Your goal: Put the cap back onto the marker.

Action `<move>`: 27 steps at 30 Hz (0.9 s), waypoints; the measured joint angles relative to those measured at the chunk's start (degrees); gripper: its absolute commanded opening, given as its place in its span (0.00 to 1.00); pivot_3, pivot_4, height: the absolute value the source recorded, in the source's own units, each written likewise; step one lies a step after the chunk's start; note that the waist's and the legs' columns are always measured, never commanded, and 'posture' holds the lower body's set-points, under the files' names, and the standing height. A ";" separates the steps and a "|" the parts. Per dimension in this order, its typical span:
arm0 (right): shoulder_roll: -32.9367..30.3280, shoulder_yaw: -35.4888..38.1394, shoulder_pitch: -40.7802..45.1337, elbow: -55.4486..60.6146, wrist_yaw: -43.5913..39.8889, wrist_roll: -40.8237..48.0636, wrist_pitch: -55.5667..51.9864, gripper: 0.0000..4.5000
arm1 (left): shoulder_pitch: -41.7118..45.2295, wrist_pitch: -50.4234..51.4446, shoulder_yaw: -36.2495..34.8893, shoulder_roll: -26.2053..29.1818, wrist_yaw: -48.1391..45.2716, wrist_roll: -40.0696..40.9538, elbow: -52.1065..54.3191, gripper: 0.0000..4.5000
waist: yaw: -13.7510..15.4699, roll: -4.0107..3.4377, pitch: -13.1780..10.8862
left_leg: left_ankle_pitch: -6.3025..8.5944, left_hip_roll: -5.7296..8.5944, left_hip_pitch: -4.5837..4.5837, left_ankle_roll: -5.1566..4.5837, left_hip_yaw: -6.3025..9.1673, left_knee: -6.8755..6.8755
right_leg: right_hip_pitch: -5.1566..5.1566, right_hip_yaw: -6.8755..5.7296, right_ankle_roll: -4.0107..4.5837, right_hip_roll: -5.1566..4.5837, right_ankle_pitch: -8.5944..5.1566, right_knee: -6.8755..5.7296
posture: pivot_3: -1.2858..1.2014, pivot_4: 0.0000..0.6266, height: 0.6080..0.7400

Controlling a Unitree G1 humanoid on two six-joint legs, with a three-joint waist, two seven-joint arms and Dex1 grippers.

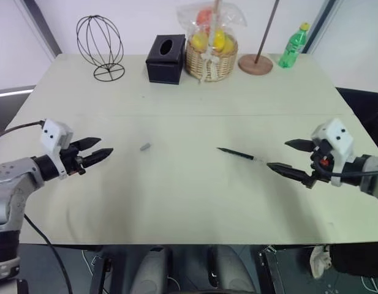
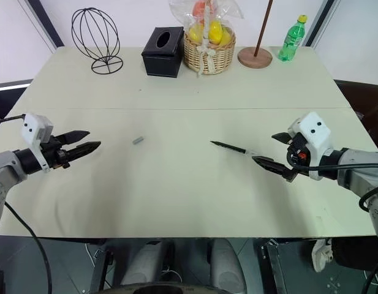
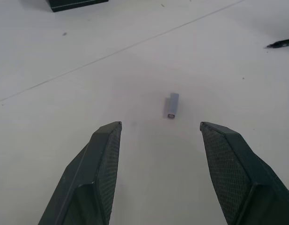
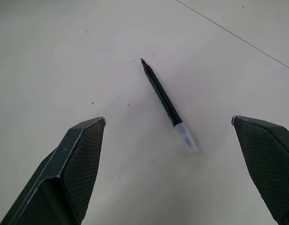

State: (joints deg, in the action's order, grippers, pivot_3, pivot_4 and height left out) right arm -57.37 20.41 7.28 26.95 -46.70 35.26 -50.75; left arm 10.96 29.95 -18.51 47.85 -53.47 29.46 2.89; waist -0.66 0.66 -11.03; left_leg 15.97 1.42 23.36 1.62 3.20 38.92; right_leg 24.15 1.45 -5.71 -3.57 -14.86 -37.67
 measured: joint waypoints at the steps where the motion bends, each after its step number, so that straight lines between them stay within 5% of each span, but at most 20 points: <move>1: 0.00 0.00 0.00 0.00 -0.09 0.02 -0.04 0.99 | -0.10 0.00 0.00 0.15 -0.17 0.00 0.00 0.62 | 0.00 0.00 0.00 | 0.00 0.00 0.00 0.00 0.00 0.00 | 0.00 0.00 0.00 0.00 0.00 0.00 | 0.52 0.24 1.00; 27: 0.02 -1.86 0.78 -0.34 -0.45 -0.71 1.70 0.99 | -1.41 -0.29 -0.38 1.10 -2.28 -0.16 -1.29 0.62 | 0.01 0.00 0.00 | 0.00 -0.02 0.01 0.00 0.00 0.00 | 0.00 0.00 0.00 -0.06 0.00 0.04 | 0.52 0.24 1.00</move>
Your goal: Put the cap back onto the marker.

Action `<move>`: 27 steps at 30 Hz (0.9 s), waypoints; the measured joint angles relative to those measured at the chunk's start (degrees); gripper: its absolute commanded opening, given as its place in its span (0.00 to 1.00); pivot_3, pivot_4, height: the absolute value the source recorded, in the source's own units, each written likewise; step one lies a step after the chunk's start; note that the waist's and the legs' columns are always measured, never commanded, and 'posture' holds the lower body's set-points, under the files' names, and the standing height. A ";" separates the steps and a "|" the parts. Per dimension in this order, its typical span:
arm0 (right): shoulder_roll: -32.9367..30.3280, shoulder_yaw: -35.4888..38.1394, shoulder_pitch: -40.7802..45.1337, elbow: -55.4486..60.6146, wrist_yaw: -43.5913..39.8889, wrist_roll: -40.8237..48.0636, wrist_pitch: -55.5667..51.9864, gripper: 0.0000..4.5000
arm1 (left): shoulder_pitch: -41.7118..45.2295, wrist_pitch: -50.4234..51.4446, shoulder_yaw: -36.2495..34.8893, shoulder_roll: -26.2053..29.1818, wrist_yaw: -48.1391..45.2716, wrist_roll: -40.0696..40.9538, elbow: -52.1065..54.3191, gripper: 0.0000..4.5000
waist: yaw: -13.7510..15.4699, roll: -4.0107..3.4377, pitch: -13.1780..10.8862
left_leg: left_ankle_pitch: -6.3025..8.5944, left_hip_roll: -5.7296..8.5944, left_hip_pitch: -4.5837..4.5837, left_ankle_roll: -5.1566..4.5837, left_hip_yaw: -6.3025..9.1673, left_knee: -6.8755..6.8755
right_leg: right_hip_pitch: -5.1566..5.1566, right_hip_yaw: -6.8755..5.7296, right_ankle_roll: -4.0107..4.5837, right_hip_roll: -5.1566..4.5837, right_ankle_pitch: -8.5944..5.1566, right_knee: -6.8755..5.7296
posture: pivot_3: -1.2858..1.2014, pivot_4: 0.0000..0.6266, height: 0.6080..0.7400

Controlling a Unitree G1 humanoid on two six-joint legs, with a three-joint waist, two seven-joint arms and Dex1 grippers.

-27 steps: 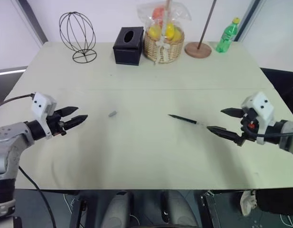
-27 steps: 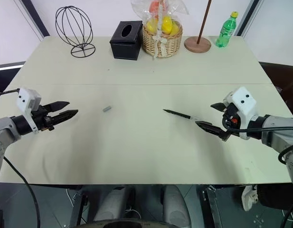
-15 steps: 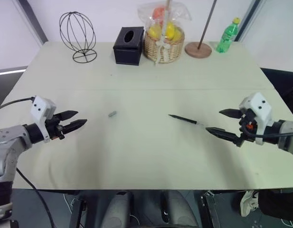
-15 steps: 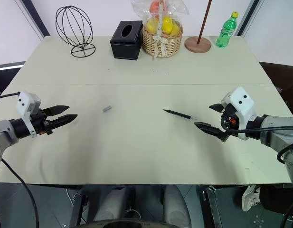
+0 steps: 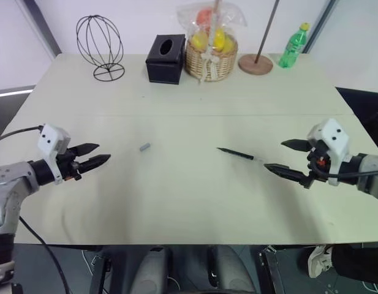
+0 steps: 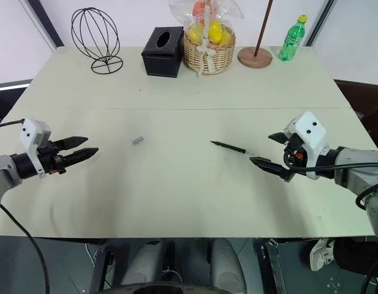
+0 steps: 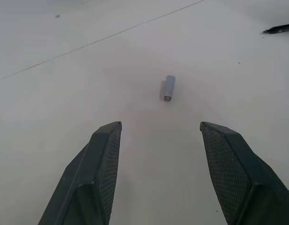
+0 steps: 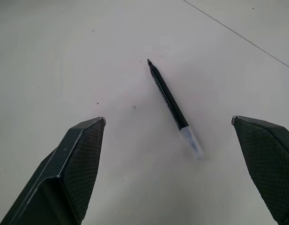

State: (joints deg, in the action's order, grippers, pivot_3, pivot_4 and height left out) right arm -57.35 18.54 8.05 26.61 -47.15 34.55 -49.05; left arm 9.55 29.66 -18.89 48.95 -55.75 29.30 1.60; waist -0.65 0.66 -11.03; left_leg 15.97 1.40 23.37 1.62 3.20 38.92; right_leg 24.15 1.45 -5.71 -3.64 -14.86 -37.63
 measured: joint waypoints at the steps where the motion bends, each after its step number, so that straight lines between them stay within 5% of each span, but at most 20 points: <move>1: 0.01 -0.03 0.00 0.00 0.05 -0.02 0.09 0.99 | 0.00 -0.02 0.00 0.00 -0.01 0.00 0.00 0.62 | 0.00 0.00 0.00 | 0.00 0.00 0.00 0.00 0.00 0.00 | 0.00 0.00 0.00 0.00 0.00 0.00 | 0.52 0.24 1.00; 13: 0.28 -0.19 0.00 -0.03 0.70 -0.64 1.72 0.99 | 0.72 -1.53 0.16 0.64 -1.50 -0.14 -1.50 0.62 | 0.01 0.00 0.00 | 0.00 0.00 0.00 0.00 0.00 0.00 | 0.00 0.00 0.00 0.01 0.00 0.00 | 0.52 0.24 1.00; 27: 0.57 -5.33 5.86 -4.27 -0.09 -1.82 3.37 0.99 | 25.47 -4.33 15.94 5.95 -22.89 -3.71 -13.09 0.62 | -0.11 0.00 -0.01 | 0.02 0.02 0.02 -0.03 -0.06 0.00 | -0.01 -0.03 -0.01 0.15 0.01 0.04 | 0.52 0.24 1.00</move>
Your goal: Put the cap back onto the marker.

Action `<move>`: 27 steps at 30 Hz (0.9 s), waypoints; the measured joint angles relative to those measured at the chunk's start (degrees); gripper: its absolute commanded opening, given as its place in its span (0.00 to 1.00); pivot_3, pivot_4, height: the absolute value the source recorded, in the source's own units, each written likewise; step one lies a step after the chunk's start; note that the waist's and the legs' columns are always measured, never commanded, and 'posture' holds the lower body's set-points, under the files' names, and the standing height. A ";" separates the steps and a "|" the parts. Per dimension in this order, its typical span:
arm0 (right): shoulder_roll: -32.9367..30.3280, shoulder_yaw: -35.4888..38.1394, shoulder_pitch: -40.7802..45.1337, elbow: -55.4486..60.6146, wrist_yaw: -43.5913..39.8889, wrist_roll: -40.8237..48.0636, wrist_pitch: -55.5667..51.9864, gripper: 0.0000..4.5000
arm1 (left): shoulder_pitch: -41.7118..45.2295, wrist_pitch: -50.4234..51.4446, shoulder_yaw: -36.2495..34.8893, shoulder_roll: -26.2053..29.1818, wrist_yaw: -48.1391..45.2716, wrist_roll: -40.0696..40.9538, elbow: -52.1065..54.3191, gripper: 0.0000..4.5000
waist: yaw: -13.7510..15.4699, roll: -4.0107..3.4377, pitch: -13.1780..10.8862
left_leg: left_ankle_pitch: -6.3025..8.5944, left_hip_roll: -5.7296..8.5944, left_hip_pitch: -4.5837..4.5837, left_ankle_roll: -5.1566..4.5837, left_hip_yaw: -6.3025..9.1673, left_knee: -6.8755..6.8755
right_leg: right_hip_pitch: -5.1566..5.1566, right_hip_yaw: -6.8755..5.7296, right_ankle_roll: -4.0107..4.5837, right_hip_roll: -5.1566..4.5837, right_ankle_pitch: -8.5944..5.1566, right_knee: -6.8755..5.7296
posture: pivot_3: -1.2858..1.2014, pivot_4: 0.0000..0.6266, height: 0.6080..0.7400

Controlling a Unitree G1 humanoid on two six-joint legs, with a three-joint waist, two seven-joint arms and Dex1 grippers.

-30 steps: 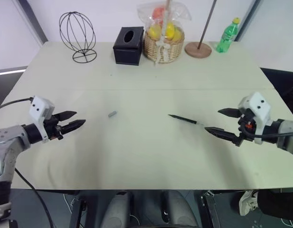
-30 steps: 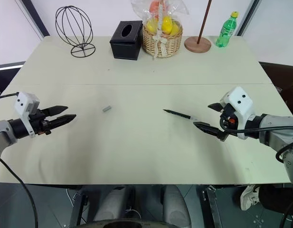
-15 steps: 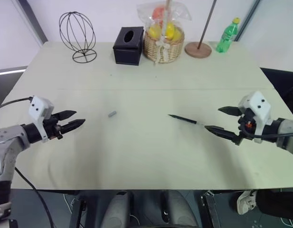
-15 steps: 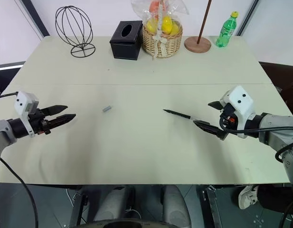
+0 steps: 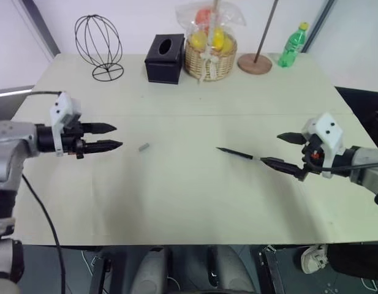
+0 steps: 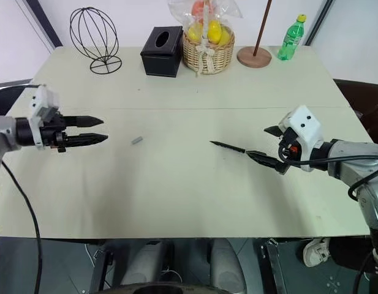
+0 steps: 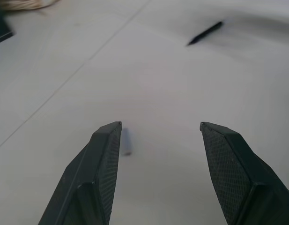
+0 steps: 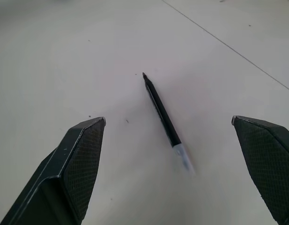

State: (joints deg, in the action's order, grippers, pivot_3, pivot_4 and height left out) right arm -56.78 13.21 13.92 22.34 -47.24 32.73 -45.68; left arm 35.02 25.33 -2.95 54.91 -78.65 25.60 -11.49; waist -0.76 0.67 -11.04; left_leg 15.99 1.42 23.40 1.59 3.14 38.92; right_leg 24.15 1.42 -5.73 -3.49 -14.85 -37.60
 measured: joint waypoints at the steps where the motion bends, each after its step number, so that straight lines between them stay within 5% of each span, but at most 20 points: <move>1: 0.04 -0.53 0.55 -0.60 -0.23 -0.17 0.19 0.99 | 1.61 -0.38 1.03 -0.50 -1.27 -0.31 -0.79 0.62 | -0.01 0.00 0.00 | 0.00 0.00 0.01 -0.01 0.00 0.00 | 0.00 0.00 0.00 0.00 0.00 0.00 | 0.52 0.24 1.00; 8: 4.29 -6.27 6.62 -12.44 -4.93 -3.80 9.53 0.99 | 6.30 -4.01 5.59 -6.67 -3.98 -2.64 -4.27 0.62 | -0.23 0.03 -0.02 | 0.02 0.00 0.00 -0.03 -0.02 0.03 | 0.00 0.01 -0.01 0.04 0.01 -0.01 | 0.52 0.24 1.00; 27: 19.31 -22.40 26.39 -52.17 -19.30 -22.41 36.95 0.99 | 2.99 -1.78 3.83 -7.60 -2.16 -2.81 0.67 0.62 | -0.29 -0.01 -0.04 | 0.01 0.01 0.02 -0.03 -0.01 0.06 | 0.09 0.04 -0.01 0.04 0.01 -0.08 | 0.52 0.24 1.00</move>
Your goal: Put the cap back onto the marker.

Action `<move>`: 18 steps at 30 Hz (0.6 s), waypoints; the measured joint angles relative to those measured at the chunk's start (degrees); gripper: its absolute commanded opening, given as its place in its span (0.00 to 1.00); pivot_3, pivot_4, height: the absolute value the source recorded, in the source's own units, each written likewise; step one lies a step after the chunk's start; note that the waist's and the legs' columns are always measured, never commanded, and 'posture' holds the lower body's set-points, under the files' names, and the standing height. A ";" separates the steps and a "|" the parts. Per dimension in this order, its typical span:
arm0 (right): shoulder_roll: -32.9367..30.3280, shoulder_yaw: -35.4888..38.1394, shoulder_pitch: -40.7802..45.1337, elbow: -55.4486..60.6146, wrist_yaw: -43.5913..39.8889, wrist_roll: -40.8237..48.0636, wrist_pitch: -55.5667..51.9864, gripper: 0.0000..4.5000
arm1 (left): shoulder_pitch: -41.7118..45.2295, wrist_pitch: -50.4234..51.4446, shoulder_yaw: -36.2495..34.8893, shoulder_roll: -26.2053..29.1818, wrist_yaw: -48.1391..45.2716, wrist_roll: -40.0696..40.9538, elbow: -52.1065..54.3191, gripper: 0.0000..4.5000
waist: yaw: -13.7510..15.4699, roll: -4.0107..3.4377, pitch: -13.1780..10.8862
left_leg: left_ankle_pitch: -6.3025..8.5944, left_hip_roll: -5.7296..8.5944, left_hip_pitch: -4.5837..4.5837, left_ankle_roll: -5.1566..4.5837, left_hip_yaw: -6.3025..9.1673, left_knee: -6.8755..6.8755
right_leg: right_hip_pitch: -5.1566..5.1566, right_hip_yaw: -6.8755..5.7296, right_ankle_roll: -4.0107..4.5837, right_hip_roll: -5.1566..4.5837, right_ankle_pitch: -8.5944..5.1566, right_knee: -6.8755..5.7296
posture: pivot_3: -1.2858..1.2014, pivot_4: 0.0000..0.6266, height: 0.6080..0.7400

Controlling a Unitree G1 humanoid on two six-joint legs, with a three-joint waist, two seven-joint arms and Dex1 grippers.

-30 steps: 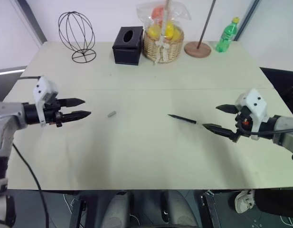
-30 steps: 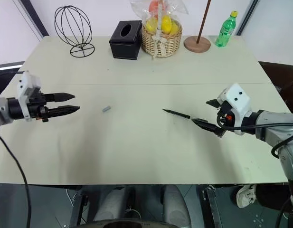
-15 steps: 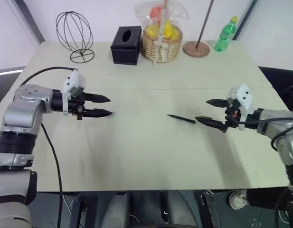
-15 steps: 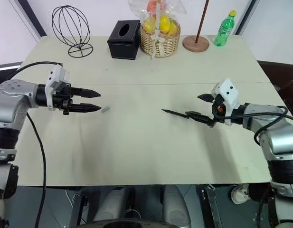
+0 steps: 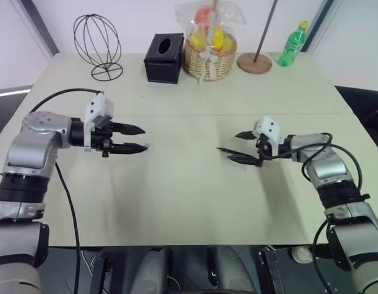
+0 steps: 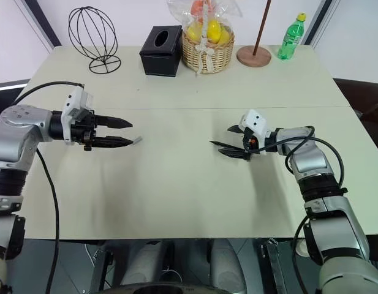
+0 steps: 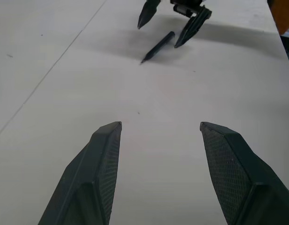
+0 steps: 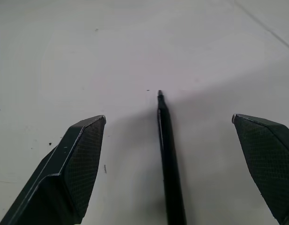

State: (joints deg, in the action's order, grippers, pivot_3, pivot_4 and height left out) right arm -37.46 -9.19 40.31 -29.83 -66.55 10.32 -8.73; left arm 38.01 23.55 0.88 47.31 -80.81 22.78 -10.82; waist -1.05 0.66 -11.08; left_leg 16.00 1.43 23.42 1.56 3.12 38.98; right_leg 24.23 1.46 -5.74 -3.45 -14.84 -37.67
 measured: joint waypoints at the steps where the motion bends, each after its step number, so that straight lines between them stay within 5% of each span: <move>1: 0.26 -0.14 0.75 -1.88 -0.56 -0.58 0.54 0.99 | -0.40 0.26 -0.19 0.01 0.39 0.30 0.65 0.62 | 0.04 0.00 0.00 | 0.00 0.00 0.00 0.00 0.00 0.00 | 0.00 0.00 0.00 0.00 0.00 0.00 | 0.52 0.24 1.00; 18: 1.41 -0.45 2.78 -9.65 -2.23 -5.04 3.43 0.99 | -4.48 2.45 -2.33 -0.05 5.64 1.68 5.51 0.62 | -0.08 0.00 0.00 | -0.01 0.01 -0.02 0.01 0.00 0.00 | 0.01 0.01 0.00 0.00 0.00 -0.05 | 0.52 0.24 1.00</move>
State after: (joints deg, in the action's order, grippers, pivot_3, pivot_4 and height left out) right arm -36.05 -9.64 43.08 -39.49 -68.78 5.28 -5.30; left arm 33.53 26.01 -1.45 47.26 -75.17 24.46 -5.32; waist -1.13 0.66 -11.08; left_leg 15.99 1.43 23.40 1.58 3.13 38.98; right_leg 24.25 1.46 -5.74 -3.46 -14.84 -37.72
